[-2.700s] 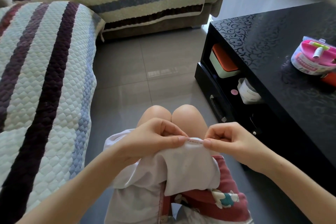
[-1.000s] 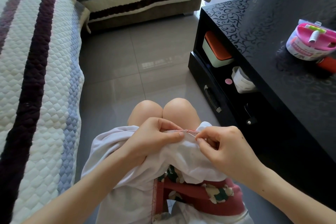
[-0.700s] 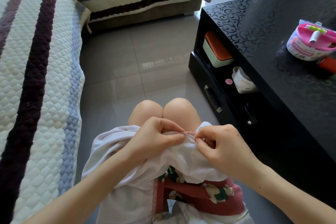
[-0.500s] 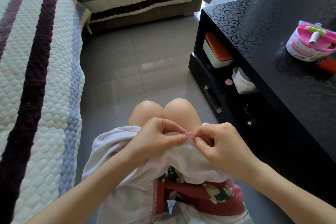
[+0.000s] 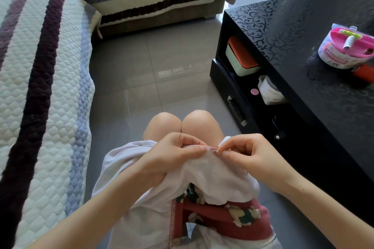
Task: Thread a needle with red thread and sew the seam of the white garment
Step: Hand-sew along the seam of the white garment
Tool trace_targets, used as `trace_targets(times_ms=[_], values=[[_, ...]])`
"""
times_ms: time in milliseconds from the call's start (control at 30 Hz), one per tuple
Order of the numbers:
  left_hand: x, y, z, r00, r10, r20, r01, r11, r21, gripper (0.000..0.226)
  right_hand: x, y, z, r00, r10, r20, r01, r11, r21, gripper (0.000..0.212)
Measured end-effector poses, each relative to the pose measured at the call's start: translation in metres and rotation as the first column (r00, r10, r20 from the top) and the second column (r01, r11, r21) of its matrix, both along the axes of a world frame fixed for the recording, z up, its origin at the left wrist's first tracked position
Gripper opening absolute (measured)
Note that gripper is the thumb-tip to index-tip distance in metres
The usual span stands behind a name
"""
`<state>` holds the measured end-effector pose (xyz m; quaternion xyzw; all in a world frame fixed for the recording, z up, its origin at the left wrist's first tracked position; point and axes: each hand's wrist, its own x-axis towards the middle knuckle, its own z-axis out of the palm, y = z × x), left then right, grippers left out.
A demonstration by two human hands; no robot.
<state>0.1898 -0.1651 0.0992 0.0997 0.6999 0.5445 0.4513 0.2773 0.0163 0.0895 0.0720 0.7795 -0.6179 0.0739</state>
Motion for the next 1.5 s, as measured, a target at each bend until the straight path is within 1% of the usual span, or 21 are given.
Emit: trace_targets(times_ms=[100,267,333,433,567,600,667,767,833,1033,1133,1167,1200,1233,1267,1300,1333,1367,1400,1433,1500], values=[[-0.001,-0.001,-0.001,0.997,0.003,0.076,-0.008,0.998,0.055,0.013,0.0,0.003,-0.001,0.998,0.02,0.058,-0.015,0.997,-0.081,0.014],[-0.001,0.0,-0.001,0.984,0.01,0.175,-0.034,0.991,0.132,0.015,0.0,0.004,0.002,0.995,0.034,0.096,-0.017,0.985,-0.171,0.015],[-0.002,0.0,-0.002,0.979,0.006,0.205,-0.039,0.987,0.156,0.016,0.0,0.003,0.002,0.995,0.031,0.098,-0.013,0.983,-0.185,0.017],[-0.001,-0.001,-0.003,0.972,0.002,0.236,-0.041,0.986,0.164,0.018,0.0,0.0,0.002,0.996,0.021,0.082,-0.005,0.981,-0.195,0.012],[0.0,0.0,-0.005,0.98,0.006,0.2,-0.035,0.989,0.142,0.016,-0.002,-0.005,-0.002,0.997,0.038,0.067,-0.026,0.986,-0.167,0.009],[0.0,0.0,-0.006,0.981,0.011,0.192,-0.038,0.989,0.14,0.016,-0.002,-0.005,-0.002,0.997,0.04,0.068,-0.029,0.986,-0.165,0.012],[0.0,0.0,-0.005,0.984,0.011,0.18,-0.039,0.988,0.149,0.015,-0.002,-0.001,-0.002,0.996,0.033,0.079,-0.021,0.987,-0.158,0.016],[0.0,-0.002,-0.003,0.988,0.021,0.155,-0.048,0.984,0.171,0.013,0.001,0.005,0.002,0.996,0.012,0.093,0.002,0.989,-0.151,0.011],[-0.001,-0.001,-0.004,0.99,0.013,0.14,-0.038,0.983,0.178,0.013,0.002,0.003,0.001,0.995,-0.002,0.099,0.013,0.994,-0.108,0.013],[0.0,0.003,-0.004,0.997,0.022,0.071,-0.032,0.988,0.152,0.014,-0.004,-0.014,-0.001,0.997,-0.066,0.034,0.069,0.992,-0.102,0.013],[-0.001,0.003,-0.003,1.0,0.021,0.012,-0.023,0.994,0.111,0.013,-0.005,-0.016,0.001,0.995,-0.097,-0.012,0.095,0.991,-0.096,0.009],[-0.002,0.003,-0.004,1.0,0.022,-0.011,-0.02,0.995,0.095,0.012,-0.004,-0.015,0.001,0.994,-0.101,-0.042,0.098,0.993,-0.063,0.007],[-0.002,0.003,-0.004,0.999,0.02,-0.027,-0.018,0.997,0.082,0.013,-0.003,-0.014,0.0,0.991,-0.095,-0.089,0.096,0.995,0.012,0.004],[-0.002,0.002,-0.005,0.999,0.02,-0.037,-0.018,0.997,0.076,0.013,0.0,-0.013,-0.001,0.983,-0.077,-0.167,0.101,0.985,0.139,0.005],[-0.001,0.002,-0.003,0.999,0.02,-0.048,-0.017,0.997,0.073,0.014,0.001,-0.012,-0.001,0.961,-0.043,-0.274,0.129,0.944,0.305,0.007],[-0.001,0.002,-0.003,0.998,0.02,-0.062,-0.015,0.997,0.074,0.014,0.002,-0.012,-0.001,0.925,0.007,-0.379,0.185,0.863,0.47,0.011],[0.0,0.002,-0.002,0.997,0.018,-0.074,-0.013,0.997,0.075,0.015,0.001,-0.014,0.0,0.881,0.064,-0.47,0.261,0.762,0.593,0.015],[0.0,0.002,-0.001,0.997,0.022,-0.08,-0.015,0.997,0.076,0.016,-0.002,-0.015,0.0,0.834,0.113,-0.539,0.332,0.678,0.656,0.019],[0.001,0.002,0.0,0.997,0.026,-0.077,-0.02,0.997,0.077,0.018,-0.005,-0.016,0.0,0.794,0.147,-0.59,0.381,0.636,0.671,0.021],[0.001,0.002,0.001,0.997,0.031,-0.075,-0.025,0.997,0.076,0.019,-0.009,-0.017,-0.001,0.758,0.169,-0.63,0.409,0.629,0.661,0.021],[0.003,0.001,0.004,0.997,0.023,-0.075,-0.018,0.997,0.075,0.018,-0.013,-0.017,-0.004,0.726,0.184,-0.663,0.387,0.689,0.613,0.017]])
